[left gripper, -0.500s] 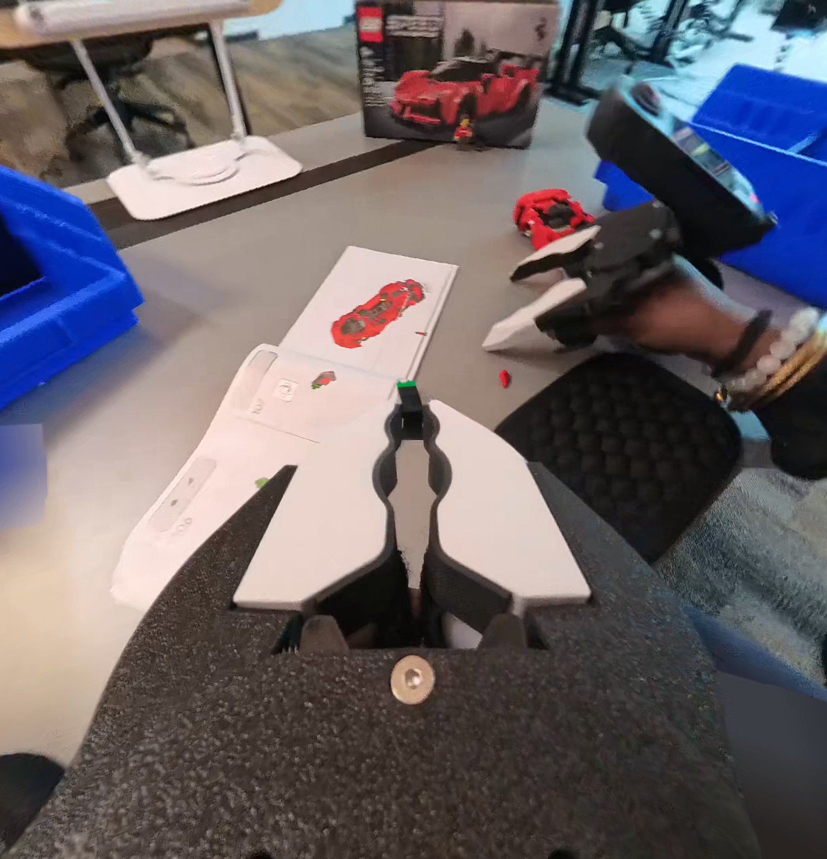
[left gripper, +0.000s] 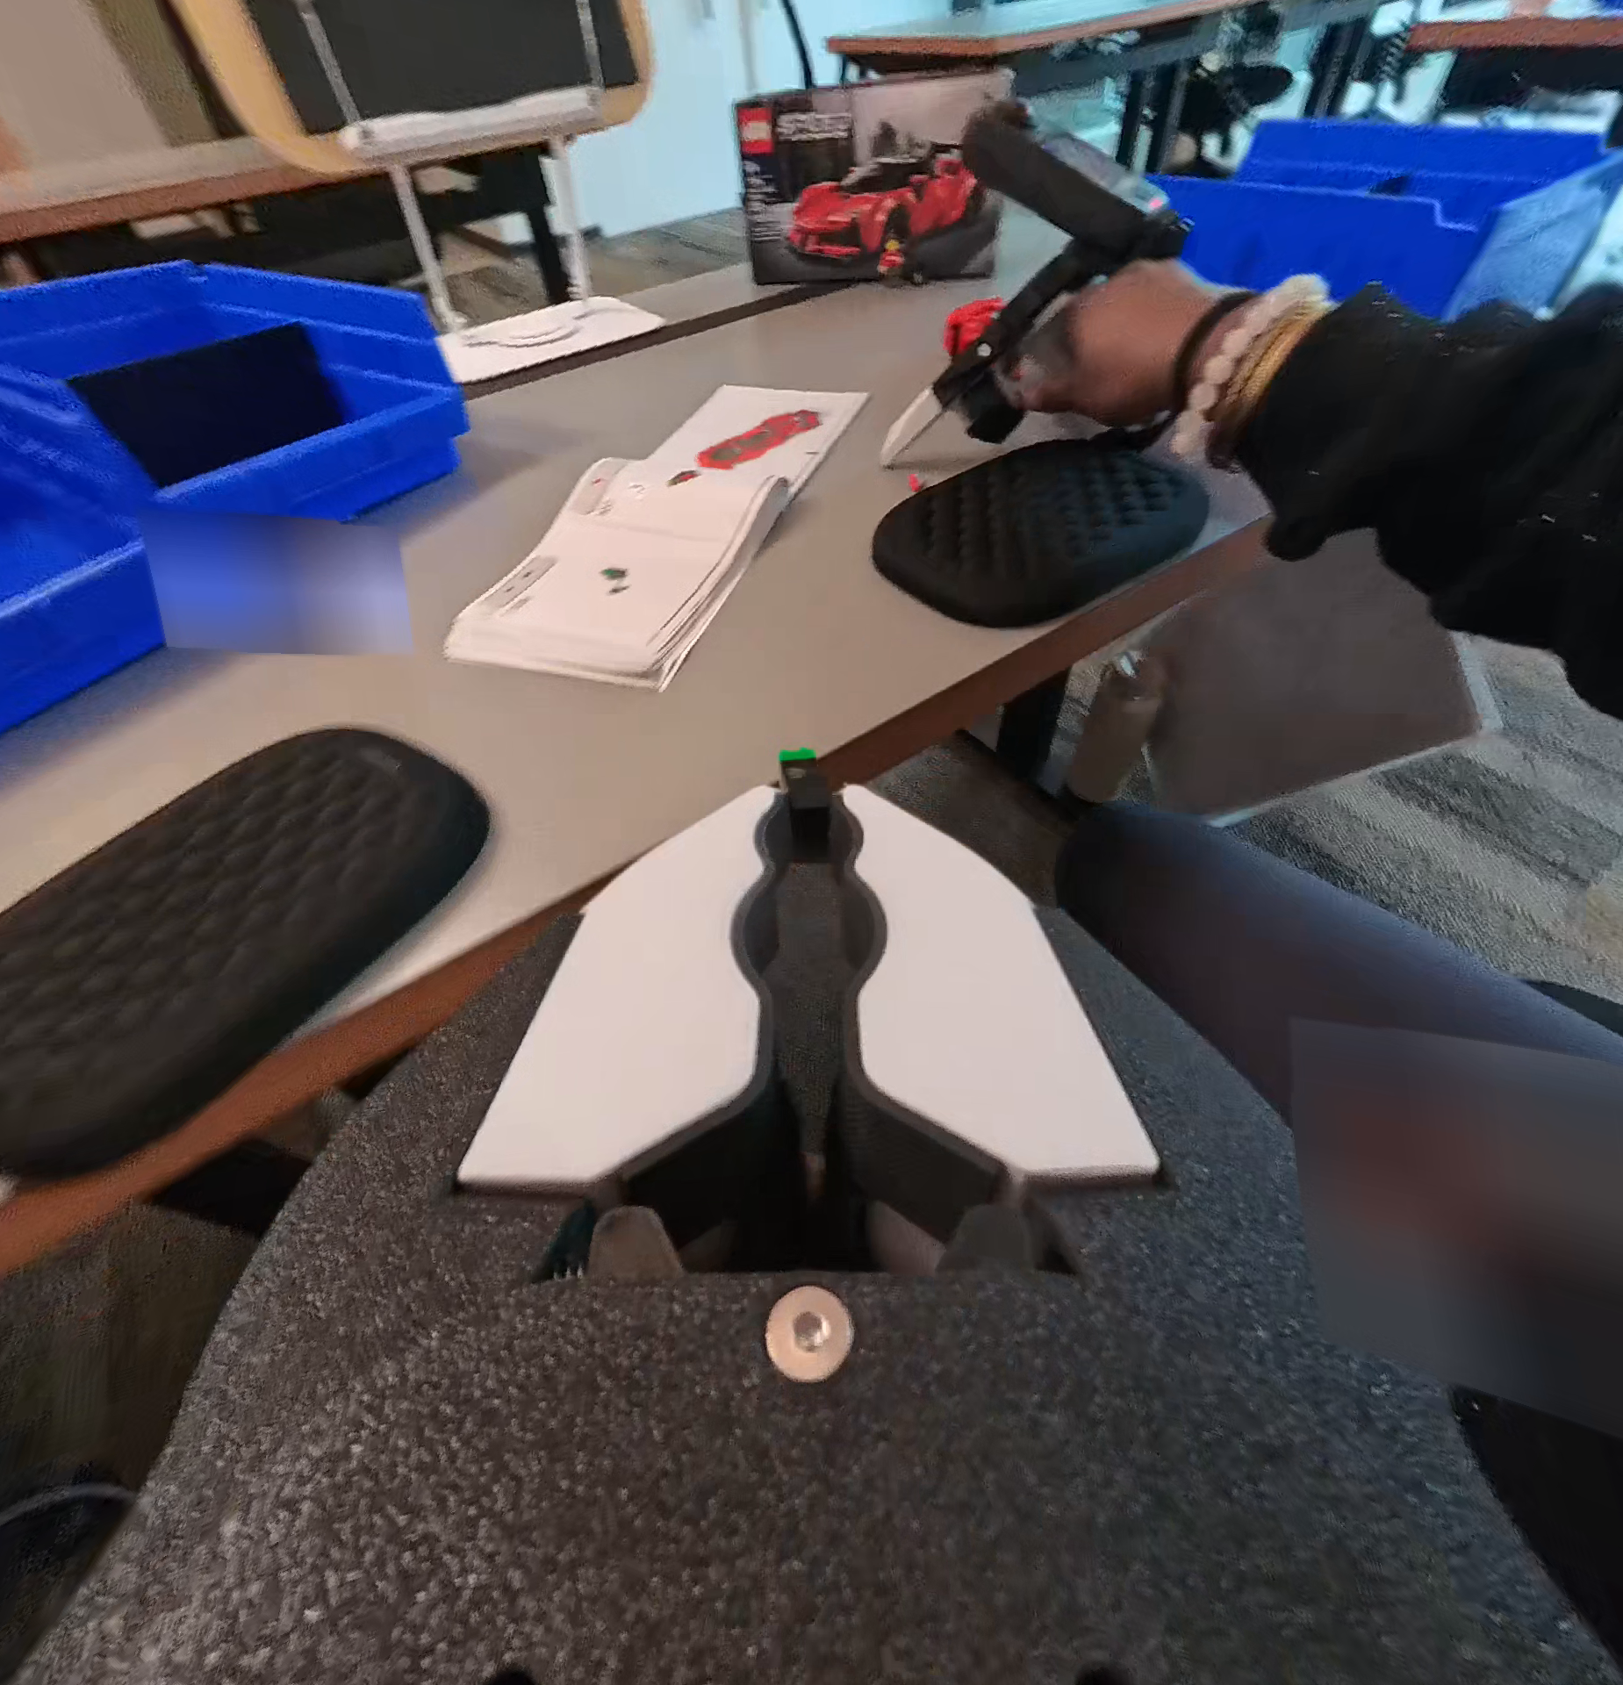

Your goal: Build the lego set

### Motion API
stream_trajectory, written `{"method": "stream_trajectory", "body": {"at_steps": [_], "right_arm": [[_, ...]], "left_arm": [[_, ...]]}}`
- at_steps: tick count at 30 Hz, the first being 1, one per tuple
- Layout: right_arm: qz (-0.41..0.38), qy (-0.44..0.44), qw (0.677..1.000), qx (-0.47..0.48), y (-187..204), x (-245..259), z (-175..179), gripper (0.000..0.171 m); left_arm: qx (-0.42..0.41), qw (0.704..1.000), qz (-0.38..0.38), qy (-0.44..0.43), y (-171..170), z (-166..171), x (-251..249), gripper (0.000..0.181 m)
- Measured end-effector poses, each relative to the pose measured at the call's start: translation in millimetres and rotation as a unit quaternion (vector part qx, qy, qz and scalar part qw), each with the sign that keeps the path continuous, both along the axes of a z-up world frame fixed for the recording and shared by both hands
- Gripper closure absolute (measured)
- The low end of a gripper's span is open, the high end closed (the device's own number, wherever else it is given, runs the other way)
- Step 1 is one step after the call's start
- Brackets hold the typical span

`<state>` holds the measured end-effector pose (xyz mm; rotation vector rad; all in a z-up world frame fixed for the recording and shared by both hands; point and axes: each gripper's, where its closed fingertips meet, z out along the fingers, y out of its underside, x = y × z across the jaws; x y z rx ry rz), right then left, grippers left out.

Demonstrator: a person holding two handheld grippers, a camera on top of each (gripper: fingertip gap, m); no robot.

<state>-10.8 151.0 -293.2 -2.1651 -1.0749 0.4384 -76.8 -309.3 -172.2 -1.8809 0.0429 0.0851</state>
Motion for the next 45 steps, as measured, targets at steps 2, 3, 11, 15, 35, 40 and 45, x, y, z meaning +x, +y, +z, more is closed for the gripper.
{"method": "stream_trajectory", "body": {"at_steps": [2,3,11,15,35,40,45], "right_arm": [[0.001,0.000,1.000,0.000,0,0,0,0.024],[0.001,0.000,1.000,0.000,0,0,0,0.024],[0.001,0.000,1.000,0.000,0,0,0,0.024],[0.001,0.000,1.000,0.000,0,0,0,0.024],[0.002,0.000,1.000,0.000,0,0,0,0.024],[0.002,0.000,1.000,0.000,0,0,0,0.024],[0.002,0.000,1.000,0.000,0,0,0,0.024]], "left_arm": [[0.011,0.999,0.032,-0.016,-27,-6,-7,0.173],[0.011,0.999,0.045,-0.025,-39,-10,-11,0.173],[0.006,0.984,0.173,-0.052,-95,-66,-73,0.173],[0.029,0.976,0.193,-0.093,-118,-79,-84,0.173],[-0.010,0.944,0.315,-0.094,-265,-120,-65,0.173],[0.036,0.920,0.368,-0.132,-305,-115,-64,0.173],[-0.005,0.915,0.381,-0.132,-316,-128,-59,0.173]]}}
